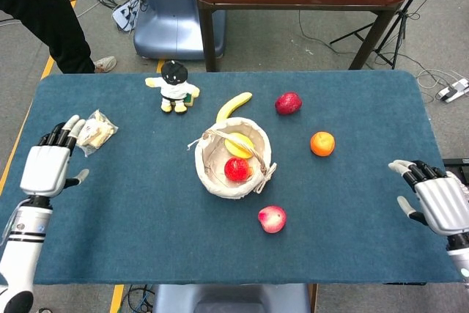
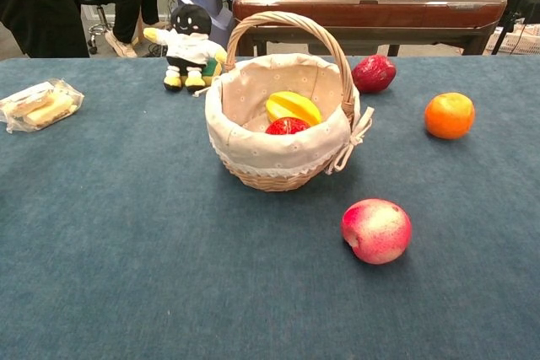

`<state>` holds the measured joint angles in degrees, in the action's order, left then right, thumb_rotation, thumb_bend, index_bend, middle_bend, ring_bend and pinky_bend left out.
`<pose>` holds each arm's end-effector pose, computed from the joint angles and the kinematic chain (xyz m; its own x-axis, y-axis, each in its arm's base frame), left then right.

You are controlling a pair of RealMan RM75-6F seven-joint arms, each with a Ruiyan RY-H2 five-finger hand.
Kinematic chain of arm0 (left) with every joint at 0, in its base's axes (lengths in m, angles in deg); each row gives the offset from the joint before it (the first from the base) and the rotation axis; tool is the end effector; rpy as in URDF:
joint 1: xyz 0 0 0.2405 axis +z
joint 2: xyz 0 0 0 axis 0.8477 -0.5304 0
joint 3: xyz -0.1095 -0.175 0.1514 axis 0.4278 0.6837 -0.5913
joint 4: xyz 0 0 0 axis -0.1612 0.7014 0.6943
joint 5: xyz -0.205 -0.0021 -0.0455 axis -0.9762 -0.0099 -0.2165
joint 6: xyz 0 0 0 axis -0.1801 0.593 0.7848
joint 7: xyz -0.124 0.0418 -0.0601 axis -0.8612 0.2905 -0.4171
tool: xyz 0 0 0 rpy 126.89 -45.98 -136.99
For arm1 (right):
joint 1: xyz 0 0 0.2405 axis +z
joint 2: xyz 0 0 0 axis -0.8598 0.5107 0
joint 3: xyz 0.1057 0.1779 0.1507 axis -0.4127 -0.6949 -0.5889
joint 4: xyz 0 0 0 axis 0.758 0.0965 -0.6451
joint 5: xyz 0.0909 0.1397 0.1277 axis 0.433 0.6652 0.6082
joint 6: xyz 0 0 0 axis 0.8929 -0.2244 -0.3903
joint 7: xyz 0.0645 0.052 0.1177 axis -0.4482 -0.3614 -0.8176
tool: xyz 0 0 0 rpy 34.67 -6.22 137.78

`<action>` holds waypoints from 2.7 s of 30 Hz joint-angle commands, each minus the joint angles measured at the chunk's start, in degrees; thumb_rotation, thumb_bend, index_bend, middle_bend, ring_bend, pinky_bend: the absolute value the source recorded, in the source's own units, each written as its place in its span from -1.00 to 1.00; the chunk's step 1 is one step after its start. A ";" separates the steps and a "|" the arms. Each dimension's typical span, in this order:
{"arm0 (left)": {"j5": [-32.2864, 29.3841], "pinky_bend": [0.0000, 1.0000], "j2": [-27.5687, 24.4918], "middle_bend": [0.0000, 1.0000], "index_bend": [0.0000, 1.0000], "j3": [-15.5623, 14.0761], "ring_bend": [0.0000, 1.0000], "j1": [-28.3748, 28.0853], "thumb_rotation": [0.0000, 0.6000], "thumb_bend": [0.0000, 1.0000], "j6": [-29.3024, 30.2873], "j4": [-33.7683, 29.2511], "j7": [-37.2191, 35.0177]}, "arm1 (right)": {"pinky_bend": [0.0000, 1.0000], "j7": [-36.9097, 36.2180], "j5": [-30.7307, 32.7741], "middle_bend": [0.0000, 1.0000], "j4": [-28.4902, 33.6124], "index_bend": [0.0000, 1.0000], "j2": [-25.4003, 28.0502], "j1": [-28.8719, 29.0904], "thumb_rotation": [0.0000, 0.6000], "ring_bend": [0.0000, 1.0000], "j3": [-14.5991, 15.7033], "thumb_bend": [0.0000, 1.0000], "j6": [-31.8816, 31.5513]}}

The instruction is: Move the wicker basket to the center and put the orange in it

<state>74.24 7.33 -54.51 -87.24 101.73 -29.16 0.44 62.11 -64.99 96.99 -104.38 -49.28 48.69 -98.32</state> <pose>-0.2251 0.2979 0.1666 0.5858 -0.0751 0.8070 0.8038 -0.0740 -0.5903 -0.2803 -0.2096 0.2029 0.5750 -0.0519 0.8165 -0.8114 -0.1643 0.5609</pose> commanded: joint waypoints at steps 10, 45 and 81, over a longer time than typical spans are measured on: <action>5.14 -0.57 -3.04 -0.88 -0.86 -2.88 -0.80 8.03 1.00 -0.59 5.12 -0.97 -2.99 | -0.23 4.59 4.44 -0.55 3.29 -0.62 -1.24 8.93 1.00 -0.59 -2.03 -0.46 12.82; 7.90 -0.64 -4.04 -0.88 -0.86 -3.20 -0.80 17.75 1.00 -0.59 6.54 -2.88 -4.91 | -0.30 19.82 33.88 -0.80 -22.32 -0.83 -21.80 31.45 1.00 -0.82 -4.79 -0.60 36.10; 6.87 -0.66 -4.95 -0.88 -0.86 -0.92 -0.80 21.18 1.00 -0.59 5.69 -4.08 -5.99 | 0.32 6.40 26.61 -0.35 -20.00 -0.24 -23.85 34.52 1.00 -0.36 -8.78 -0.24 31.23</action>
<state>81.09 2.39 -55.44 -66.07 107.41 -33.21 -5.55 71.31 -35.96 72.49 -131.66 -13.94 41.57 -64.64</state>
